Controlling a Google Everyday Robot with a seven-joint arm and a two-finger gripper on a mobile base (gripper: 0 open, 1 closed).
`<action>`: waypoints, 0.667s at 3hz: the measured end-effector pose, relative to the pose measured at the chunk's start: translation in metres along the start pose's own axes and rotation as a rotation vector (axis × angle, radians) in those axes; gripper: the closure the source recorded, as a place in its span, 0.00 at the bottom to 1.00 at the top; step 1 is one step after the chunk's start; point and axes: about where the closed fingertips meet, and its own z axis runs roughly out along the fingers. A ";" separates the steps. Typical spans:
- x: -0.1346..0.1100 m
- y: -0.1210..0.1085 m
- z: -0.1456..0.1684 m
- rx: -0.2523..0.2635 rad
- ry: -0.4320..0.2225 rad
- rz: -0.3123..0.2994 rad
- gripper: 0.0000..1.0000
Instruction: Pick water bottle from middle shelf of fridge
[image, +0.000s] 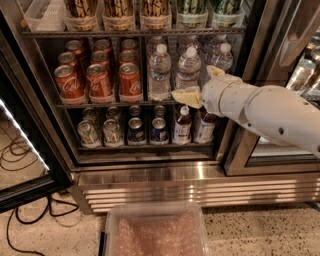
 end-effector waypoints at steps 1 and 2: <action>0.000 0.000 0.000 0.000 0.000 0.000 0.30; -0.002 -0.003 0.007 0.007 -0.012 -0.009 0.29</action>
Offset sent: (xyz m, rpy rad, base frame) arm 0.0161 -0.0007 -0.0003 -0.0024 -0.0322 -0.0050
